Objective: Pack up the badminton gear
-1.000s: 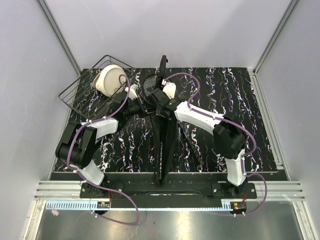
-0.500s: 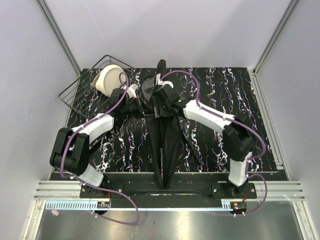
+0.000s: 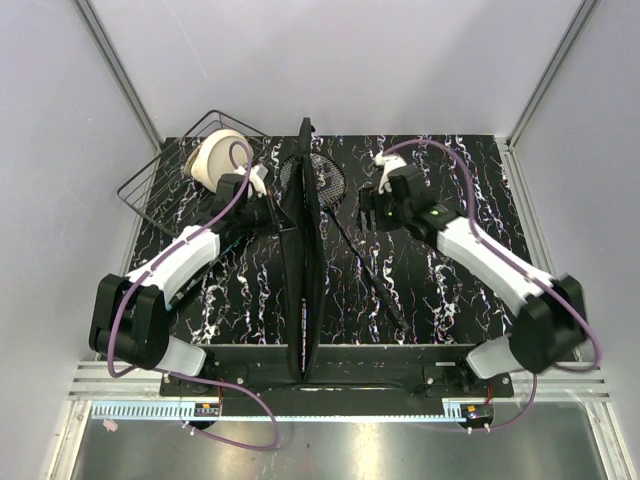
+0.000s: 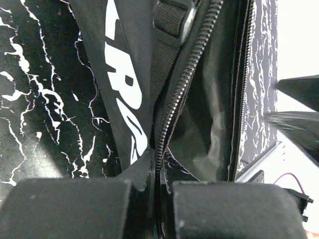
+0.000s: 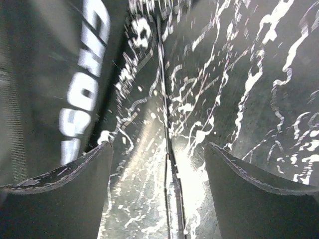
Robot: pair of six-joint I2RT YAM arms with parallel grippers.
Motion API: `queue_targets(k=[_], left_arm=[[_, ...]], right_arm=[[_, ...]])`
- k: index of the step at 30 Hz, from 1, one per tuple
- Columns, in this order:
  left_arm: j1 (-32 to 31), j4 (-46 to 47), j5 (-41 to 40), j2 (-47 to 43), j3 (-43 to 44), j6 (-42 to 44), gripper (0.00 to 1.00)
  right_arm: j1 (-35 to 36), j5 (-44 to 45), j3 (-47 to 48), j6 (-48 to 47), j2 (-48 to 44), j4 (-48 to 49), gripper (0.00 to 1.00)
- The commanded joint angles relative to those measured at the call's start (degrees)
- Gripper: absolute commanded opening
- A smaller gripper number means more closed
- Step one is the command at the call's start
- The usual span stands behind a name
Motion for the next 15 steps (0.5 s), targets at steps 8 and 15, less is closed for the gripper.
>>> queue_targets(k=[8,15], left_arm=[[-0.06,0.59,-2.74,-2.59,2.06,2.24,0.0],[-0.06,1.65,-1.42,-2.58,1.89,1.45,0.0]], right_arm=[[-0.24,-6.0,4.23,-7.6,23.27,6.19,0.59],[2.22,-1.51,9.94,-9.08,31.79,5.5,0.51]])
